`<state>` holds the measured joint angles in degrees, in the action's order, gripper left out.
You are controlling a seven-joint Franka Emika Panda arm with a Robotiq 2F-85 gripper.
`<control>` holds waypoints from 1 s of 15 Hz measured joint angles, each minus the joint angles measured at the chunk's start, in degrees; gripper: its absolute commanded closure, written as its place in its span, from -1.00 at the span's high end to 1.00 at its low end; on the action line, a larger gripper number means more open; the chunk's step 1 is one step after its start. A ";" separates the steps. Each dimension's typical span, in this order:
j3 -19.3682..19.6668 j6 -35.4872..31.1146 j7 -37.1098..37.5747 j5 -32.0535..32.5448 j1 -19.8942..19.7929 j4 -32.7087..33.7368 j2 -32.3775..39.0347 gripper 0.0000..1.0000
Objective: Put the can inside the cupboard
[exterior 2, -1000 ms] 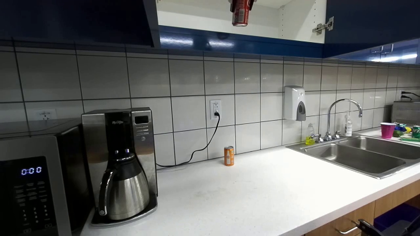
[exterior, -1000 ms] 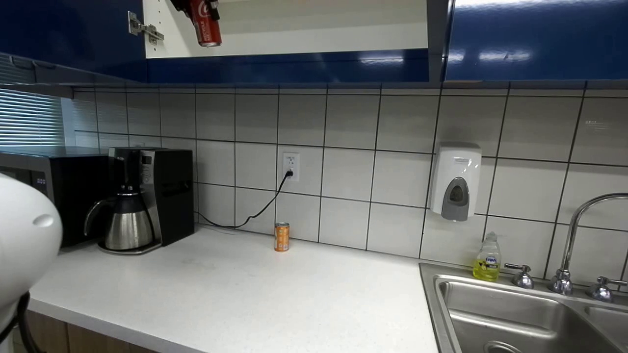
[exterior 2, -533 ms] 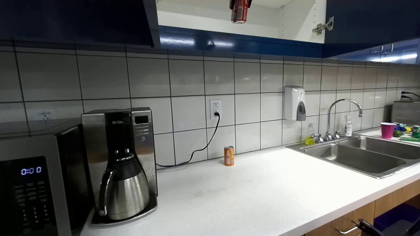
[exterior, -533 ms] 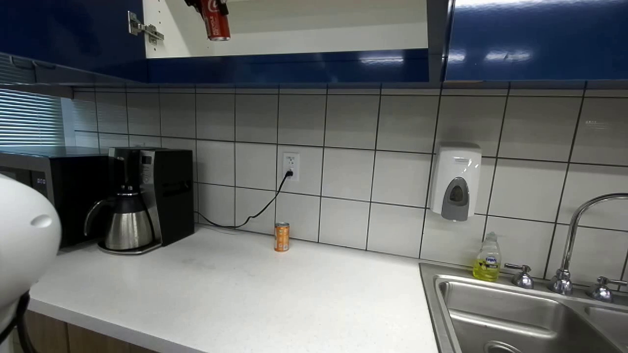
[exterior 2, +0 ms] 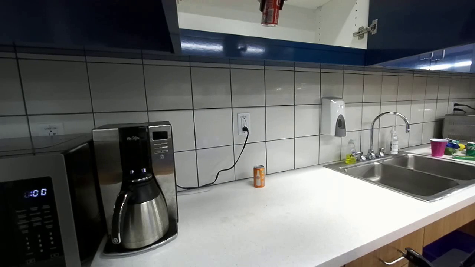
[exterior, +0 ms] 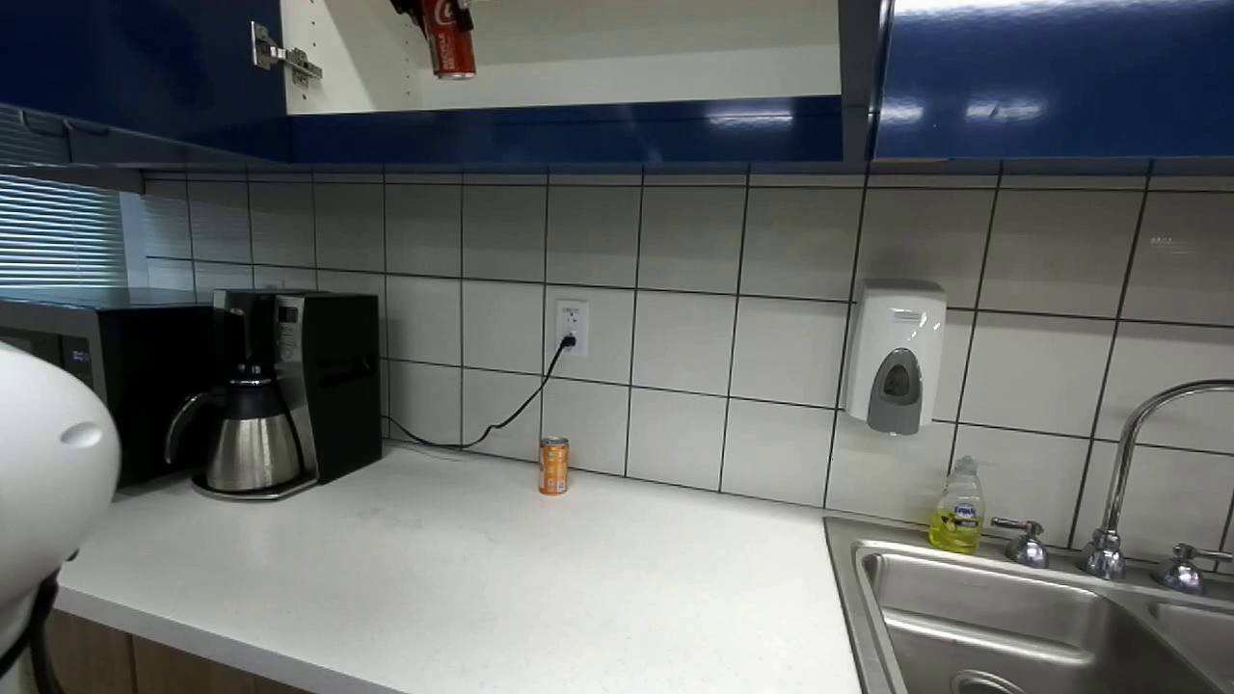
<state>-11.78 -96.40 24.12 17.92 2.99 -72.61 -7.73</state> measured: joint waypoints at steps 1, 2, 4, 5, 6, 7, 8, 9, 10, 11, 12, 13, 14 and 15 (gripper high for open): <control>0.27 0.23 0.00 0.00 0.00 0.97 0.90 -0.18; 0.51 0.34 0.00 0.00 0.00 1.83 1.77 -0.18; 1.02 0.39 0.00 0.01 -0.02 3.37 3.61 -0.18; 1.28 0.40 0.00 0.01 -0.04 4.12 4.55 -0.18; 1.54 0.42 0.00 0.01 -0.06 4.88 5.50 -0.18; 1.83 0.42 0.00 0.01 -0.07 5.67 6.45 -0.18; 2.10 0.43 0.00 0.01 -0.07 6.44 7.38 -0.18; 2.35 0.45 0.00 0.01 -0.07 7.30 8.32 -0.18; 2.60 0.47 0.00 0.01 -0.07 8.10 9.16 -0.18; 2.81 0.51 0.00 0.01 -0.07 8.90 10.00 -0.18; 3.00 0.59 0.00 0.01 -0.07 9.72 10.77 -0.18; 3.18 0.67 0.00 0.01 -0.07 10.50 11.52 -0.18; 3.35 0.77 0.00 0.01 -0.07 11.31 12.21 -0.18; 3.48 0.94 0.00 0.01 -0.07 12.04 12.85 -0.18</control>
<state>-8.30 -95.46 24.12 17.93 2.92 -60.56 5.11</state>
